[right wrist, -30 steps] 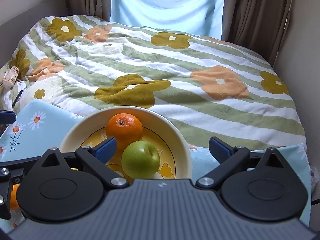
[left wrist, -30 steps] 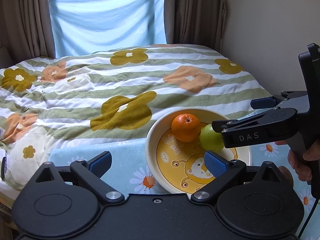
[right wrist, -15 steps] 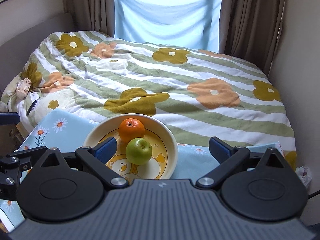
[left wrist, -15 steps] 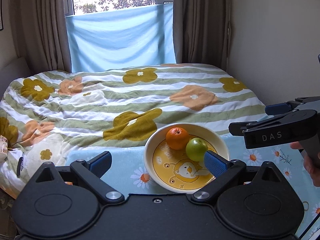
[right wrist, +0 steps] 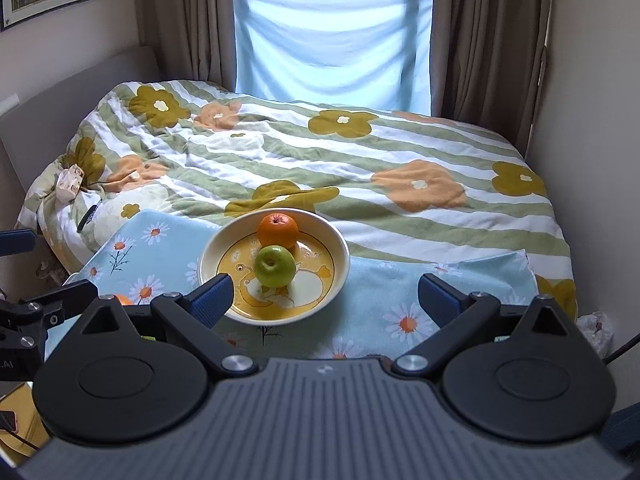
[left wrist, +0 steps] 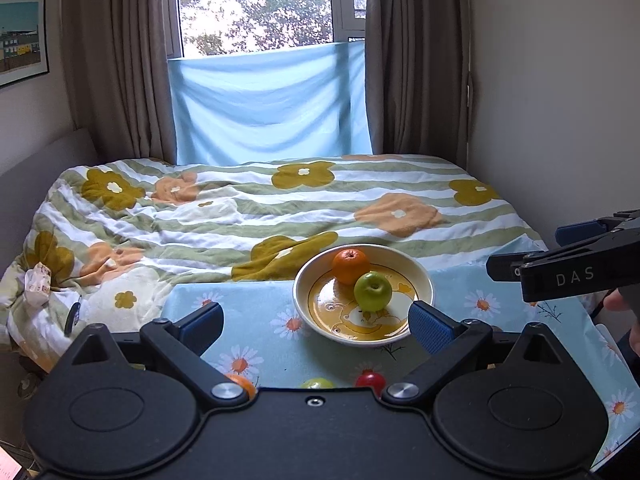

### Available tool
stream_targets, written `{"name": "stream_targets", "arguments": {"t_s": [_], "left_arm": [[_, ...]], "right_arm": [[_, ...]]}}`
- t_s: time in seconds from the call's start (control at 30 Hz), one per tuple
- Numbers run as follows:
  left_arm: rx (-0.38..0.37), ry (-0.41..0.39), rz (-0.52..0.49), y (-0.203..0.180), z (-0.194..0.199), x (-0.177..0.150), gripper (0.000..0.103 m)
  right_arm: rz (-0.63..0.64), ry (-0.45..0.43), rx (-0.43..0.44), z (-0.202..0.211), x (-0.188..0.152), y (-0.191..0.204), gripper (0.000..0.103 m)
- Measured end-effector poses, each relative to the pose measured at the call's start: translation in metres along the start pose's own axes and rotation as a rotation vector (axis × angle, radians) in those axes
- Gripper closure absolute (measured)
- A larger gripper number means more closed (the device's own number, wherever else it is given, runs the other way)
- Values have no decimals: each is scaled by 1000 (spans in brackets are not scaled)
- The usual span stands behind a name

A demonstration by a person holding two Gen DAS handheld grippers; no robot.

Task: Organize fruits
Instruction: 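Grasp the tangerine with the left tool while the right tool grasps the wrinkled apple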

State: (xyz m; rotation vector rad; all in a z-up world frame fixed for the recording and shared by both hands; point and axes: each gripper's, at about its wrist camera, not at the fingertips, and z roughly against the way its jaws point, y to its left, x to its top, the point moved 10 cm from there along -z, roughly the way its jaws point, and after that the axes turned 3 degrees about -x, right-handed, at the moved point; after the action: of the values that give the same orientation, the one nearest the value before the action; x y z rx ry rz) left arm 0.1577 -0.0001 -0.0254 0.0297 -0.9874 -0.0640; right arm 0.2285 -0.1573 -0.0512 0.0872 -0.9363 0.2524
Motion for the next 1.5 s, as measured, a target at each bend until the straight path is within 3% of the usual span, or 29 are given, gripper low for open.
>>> {"name": "stream_targets", "arguments": {"t_s": [0.17, 0.33, 0.5, 0.77, 1.17, 1.4, 1.5], "left_arm": [[35, -12, 26, 1, 16, -27, 2], [73, 25, 30, 6, 12, -60, 2], [129, 33, 33, 15, -2, -89, 2], [162, 122, 29, 23, -43, -134, 5], [125, 195, 16, 26, -77, -156, 34], [116, 239, 18, 25, -84, -163, 60], [105, 239, 26, 26, -83, -164, 61]], "right_arm": [[27, -5, 9, 15, -28, 5, 0], [54, 12, 22, 15, -60, 14, 0], [41, 38, 32, 3, -88, 19, 0], [7, 71, 23, -26, -119, 21, 0], [2, 129, 0, -60, -139, 25, 0], [-10, 148, -4, -68, -140, 26, 0], [-10, 148, -4, -68, -140, 26, 0]]}}
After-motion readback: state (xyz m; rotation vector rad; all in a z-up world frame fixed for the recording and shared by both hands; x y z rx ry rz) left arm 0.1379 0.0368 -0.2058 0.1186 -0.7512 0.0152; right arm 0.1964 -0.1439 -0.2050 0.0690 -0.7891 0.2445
